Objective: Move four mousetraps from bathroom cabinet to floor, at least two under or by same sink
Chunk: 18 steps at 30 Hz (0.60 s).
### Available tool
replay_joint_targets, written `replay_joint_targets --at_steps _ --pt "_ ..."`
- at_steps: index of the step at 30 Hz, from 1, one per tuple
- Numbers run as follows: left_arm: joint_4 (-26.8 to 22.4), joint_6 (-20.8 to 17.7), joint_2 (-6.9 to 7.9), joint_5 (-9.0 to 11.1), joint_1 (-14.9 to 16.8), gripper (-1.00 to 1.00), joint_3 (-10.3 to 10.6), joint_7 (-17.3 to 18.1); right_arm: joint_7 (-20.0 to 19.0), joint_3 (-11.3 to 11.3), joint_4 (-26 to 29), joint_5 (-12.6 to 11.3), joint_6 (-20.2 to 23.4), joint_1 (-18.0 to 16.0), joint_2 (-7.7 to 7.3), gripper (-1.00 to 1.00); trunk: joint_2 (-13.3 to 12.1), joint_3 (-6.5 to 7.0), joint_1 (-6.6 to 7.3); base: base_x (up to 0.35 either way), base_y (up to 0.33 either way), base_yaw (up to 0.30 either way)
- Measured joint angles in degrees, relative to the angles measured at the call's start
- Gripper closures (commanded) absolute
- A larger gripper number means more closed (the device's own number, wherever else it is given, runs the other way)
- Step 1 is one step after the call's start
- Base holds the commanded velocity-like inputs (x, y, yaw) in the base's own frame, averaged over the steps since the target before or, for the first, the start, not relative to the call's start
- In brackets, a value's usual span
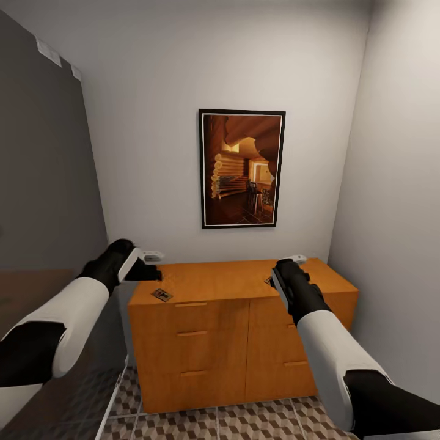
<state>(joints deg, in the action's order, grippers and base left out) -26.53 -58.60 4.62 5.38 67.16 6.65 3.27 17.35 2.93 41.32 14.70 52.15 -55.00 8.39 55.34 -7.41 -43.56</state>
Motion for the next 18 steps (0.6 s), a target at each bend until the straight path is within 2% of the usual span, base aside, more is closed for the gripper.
replay_joint_targets --at_steps 6,12,18 --pt "0.44 0.38 1.1 -0.02 0.15 -1.0 -0.01 -3.9 2.58 0.12 -0.41 -0.04 -1.29 -0.1 0.8 -1.0 0.0 0.0 0.0 0.0 0.0 0.0" --pt "0.59 1.35 1.19 -0.05 0.19 -1.0 -0.03 -6.77 3.91 0.18 -0.27 -0.21 -2.01 -0.13 1.07 -1.0 0.0 0.0 0.0 0.0 0.0 0.0" --pt "0.47 2.17 1.2 -0.01 0.2 -1.0 -0.11 -7.86 4.38 0.27 0.75 -0.3 -1.8 -0.14 1.23 -1.0 0.0 0.0 0.0 0.0 0.0 0.0"
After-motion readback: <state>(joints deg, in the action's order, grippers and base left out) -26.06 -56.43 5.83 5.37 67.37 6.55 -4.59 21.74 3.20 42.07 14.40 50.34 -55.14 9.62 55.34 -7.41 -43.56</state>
